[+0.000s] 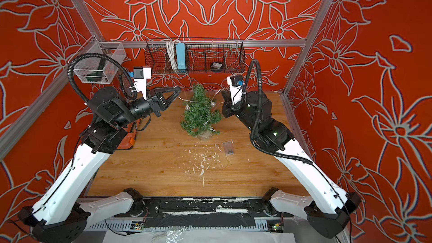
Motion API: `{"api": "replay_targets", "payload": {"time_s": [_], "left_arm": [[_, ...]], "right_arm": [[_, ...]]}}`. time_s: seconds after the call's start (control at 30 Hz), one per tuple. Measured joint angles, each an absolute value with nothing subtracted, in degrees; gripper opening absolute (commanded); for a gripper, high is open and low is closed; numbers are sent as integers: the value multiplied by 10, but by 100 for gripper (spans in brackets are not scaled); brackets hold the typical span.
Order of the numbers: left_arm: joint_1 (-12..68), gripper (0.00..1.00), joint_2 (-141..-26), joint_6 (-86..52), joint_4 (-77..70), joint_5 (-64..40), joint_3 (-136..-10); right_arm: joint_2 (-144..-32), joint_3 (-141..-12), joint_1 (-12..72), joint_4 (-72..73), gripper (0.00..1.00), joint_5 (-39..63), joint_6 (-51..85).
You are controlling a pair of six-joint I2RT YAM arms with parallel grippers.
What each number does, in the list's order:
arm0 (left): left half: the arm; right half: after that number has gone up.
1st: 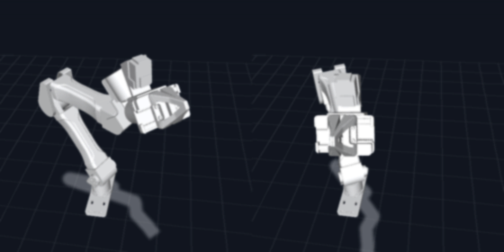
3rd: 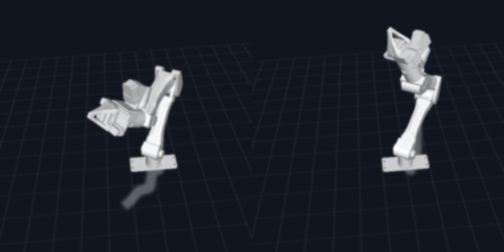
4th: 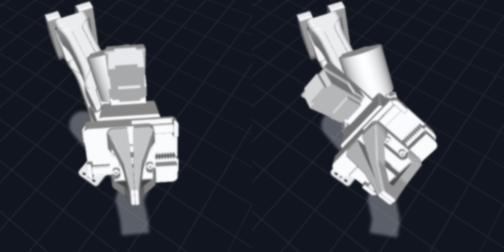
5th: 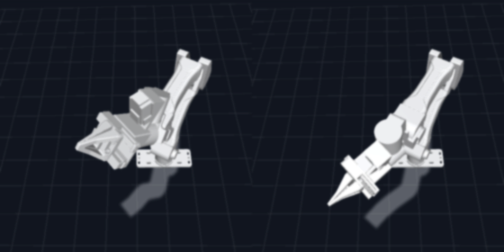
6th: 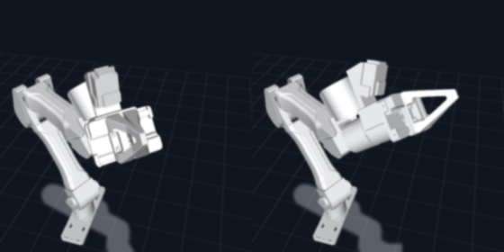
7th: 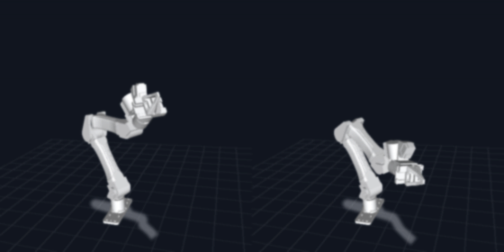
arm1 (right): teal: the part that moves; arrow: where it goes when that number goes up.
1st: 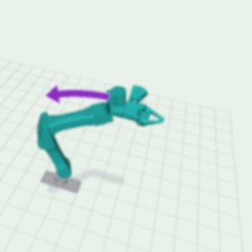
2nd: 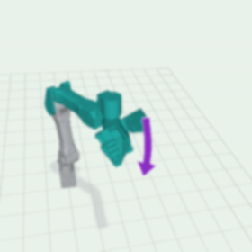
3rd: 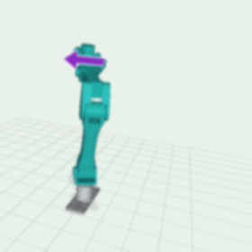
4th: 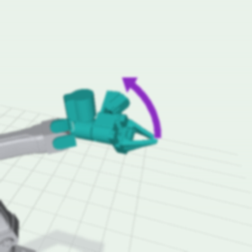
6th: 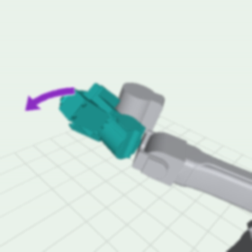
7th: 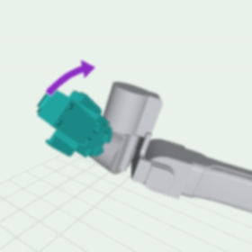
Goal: Remove string lights from the small christmas tree
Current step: Remove the light string from the Christmas tree.
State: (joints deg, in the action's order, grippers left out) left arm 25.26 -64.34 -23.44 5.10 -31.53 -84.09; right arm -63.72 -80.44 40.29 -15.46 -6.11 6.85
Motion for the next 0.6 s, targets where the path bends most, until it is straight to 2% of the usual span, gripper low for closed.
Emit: {"api": "replay_targets", "payload": {"time_s": [0.27, 0.6], "left_arm": [[279, 0, -698, -232, 54, -319, -921], [277, 0, -842, -197, 90, -266, -1117]], "right_arm": [[-601, -800, 369, -150, 0, -81, 65], [-691, -891, 296, -140, 0, -49, 65]]}}
